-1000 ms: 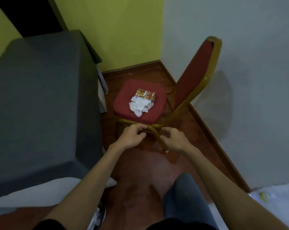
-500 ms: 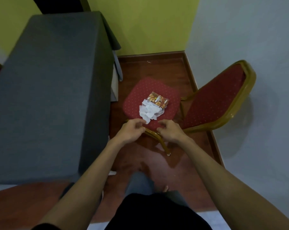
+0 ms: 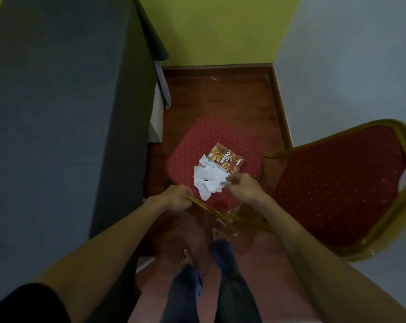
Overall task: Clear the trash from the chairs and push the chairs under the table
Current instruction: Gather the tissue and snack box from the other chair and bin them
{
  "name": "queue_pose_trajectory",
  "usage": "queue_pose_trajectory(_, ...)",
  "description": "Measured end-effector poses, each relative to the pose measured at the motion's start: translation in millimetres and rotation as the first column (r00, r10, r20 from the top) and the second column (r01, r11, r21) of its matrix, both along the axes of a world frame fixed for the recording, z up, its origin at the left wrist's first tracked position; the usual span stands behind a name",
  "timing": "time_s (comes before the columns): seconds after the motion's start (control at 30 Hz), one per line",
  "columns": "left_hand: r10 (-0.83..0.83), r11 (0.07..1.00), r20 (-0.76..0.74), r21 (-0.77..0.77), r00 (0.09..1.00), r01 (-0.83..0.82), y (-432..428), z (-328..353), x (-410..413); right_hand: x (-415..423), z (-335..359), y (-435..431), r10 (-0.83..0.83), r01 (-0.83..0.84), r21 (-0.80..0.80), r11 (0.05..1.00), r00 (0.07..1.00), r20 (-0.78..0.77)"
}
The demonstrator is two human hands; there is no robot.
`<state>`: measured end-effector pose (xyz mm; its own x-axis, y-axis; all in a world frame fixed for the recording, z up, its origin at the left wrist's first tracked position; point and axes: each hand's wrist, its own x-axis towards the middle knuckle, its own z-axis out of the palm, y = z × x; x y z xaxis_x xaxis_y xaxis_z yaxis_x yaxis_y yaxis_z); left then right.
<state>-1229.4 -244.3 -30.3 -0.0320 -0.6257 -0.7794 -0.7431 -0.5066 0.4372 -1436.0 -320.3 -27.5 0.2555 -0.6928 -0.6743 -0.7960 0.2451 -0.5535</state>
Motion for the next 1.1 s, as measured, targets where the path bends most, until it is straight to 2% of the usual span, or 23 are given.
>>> queue_pose_trajectory(0.1,0.101,0.994,0.028,-0.055,0.994,-0.099,-35,-47,-3,5,-45,-50,0.061,-0.061,0.004,0.998,0.997,-0.055)
queue_pose_trajectory(0.23,0.18,0.982,-0.027,-0.05,0.983,-0.181,-63,-113,-18,7,-107,-100,0.17,-0.167,0.031,0.985,0.975,-0.145)
queue_pose_trajectory(0.33,0.242,0.97,-0.029,-0.005,0.97,-0.242,-83,-165,-34,10,-141,-129,0.045,-0.045,-0.005,0.999,0.995,-0.084)
queue_pose_trajectory(0.43,0.45,0.893,-0.036,0.023,0.892,-0.45,-103,-208,-51,11,-187,-147,-0.09,0.085,-0.074,0.994,0.993,-0.07)
queue_pose_trajectory(0.5,0.53,0.848,0.023,-0.024,0.847,-0.53,-116,-231,-64,10,-214,-152,-0.057,0.047,-0.09,0.995,0.992,-0.113)
queue_pose_trajectory(0.57,0.567,0.822,0.103,-0.136,0.817,-0.553,-125,-247,-73,11,-228,-154,0.005,-0.025,-0.1,0.995,0.982,-0.19)
queue_pose_trajectory(0.67,0.588,0.8,0.107,-0.219,0.802,-0.558,-133,-264,-79,5,-248,-154,0.018,-0.042,-0.106,0.993,0.975,-0.22)
queue_pose_trajectory(0.73,0.6,0.779,0.056,-0.268,0.798,-0.567,-130,-272,-74,-4,-260,-156,-0.051,0.047,-0.033,0.998,0.99,-0.133)
queue_pose_trajectory(0.8,0.6,0.755,0.025,-0.347,0.8,-0.556,-124,-278,-66,-15,-267,-157,-0.197,0.197,0.11,0.974,0.98,-0.011)
queue_pose_trajectory(0.9,0.597,0.745,0.007,-0.377,0.802,-0.551,-116,-283,-58,-28,-265,-154,-0.333,0.295,0.246,0.923,0.934,0.129)
queue_pose_trajectory(0.97,0.616,0.726,-0.02,-0.375,0.788,-0.577,-112,-280,-53,-33,-259,-153,-0.455,0.372,0.351,0.859,0.87,0.191)
queue_pose_trajectory(1.03,0.643,0.698,0.009,-0.419,0.766,-0.581,-106,-275,-50,-36,-256,-151,-0.544,0.384,0.487,0.785,0.803,0.243)
queue_pose_trajectory(1.1,0.632,0.722,0.145,-0.467,0.761,-0.511,-99,-272,-49,-33,-257,-147,-0.571,0.363,0.556,0.747,0.78,0.258)
